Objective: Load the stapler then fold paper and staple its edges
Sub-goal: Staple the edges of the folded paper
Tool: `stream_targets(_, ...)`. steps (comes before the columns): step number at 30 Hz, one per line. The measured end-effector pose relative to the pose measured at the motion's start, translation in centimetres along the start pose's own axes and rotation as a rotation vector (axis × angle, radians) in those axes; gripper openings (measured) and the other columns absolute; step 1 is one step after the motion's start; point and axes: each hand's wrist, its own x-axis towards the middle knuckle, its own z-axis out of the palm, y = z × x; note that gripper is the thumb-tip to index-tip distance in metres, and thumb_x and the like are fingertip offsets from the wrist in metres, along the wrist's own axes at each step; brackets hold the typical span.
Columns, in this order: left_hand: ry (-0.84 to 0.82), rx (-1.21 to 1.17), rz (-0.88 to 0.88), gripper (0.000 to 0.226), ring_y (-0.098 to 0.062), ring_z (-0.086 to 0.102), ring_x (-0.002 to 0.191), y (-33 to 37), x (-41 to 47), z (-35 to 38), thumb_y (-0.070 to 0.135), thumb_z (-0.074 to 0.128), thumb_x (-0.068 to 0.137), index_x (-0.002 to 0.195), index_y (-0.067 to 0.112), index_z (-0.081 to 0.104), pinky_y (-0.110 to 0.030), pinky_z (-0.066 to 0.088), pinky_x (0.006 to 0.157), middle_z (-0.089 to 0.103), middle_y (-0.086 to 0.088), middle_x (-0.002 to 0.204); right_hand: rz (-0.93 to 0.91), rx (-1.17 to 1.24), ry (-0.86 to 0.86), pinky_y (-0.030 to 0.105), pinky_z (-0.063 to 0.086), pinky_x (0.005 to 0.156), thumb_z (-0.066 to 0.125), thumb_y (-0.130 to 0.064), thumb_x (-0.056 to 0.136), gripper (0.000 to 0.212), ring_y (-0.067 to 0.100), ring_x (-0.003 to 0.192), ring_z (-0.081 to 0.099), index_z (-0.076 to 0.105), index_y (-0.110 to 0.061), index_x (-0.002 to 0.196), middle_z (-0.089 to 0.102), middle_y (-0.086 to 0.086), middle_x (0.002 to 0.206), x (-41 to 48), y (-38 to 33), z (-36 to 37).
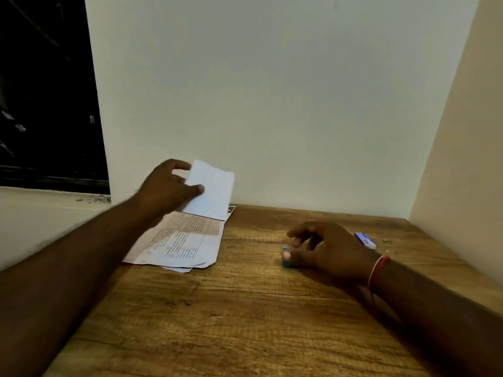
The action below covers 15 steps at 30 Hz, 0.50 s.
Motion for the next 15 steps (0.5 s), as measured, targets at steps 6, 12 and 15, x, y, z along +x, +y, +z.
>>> stream_targets(6, -0.145, 0.296, -0.201, 0.087, -0.034, 0.064, 0.128, -3.3, 2.0, -1.7, 0.017, 0.097, 0.088, 0.162, 0.021, 0.051, -0.045, 0.059, 0.108, 0.062, -0.015, 0.15, -0.015, -0.236, -0.01, 0.014, 0.046, 0.075, 0.088, -0.051, 0.085, 0.031, -0.002, 0.097, 0.064, 0.08, -0.036, 0.112, 0.07, -0.022, 0.107, 0.5, 0.4, 0.7)
stream_targets(12, -0.285, 0.557, -0.252, 0.062, -0.027, 0.066, 0.087, -3.3, 1.8, -0.7, 0.03, 0.102, 0.082, 0.127, 0.013, 0.064, -0.037, 0.058, 0.078, 0.07, -0.012, 0.113, 0.058, -0.302, 0.247, 0.03, 0.052, 0.076, 0.087, -0.045, 0.088, 0.022, 0.009, 0.089, 0.067, 0.077, -0.028, 0.098, 0.072, -0.011, 0.095, 2.0, 2.3, -0.3)
stream_targets(15, -0.291, 0.764, -0.205, 0.043, -0.02, 0.059, 0.06, -3.3, 1.6, -0.2, 0.039, 0.099, 0.084, 0.077, 0.011, 0.067, -0.025, 0.048, 0.059, 0.072, -0.004, 0.07, 0.117, -0.404, 0.322, 0.034, 0.054, 0.08, 0.086, -0.042, 0.09, 0.023, 0.018, 0.09, 0.068, 0.079, -0.022, 0.097, 0.074, -0.002, 0.095, 2.7, 3.7, -1.5)
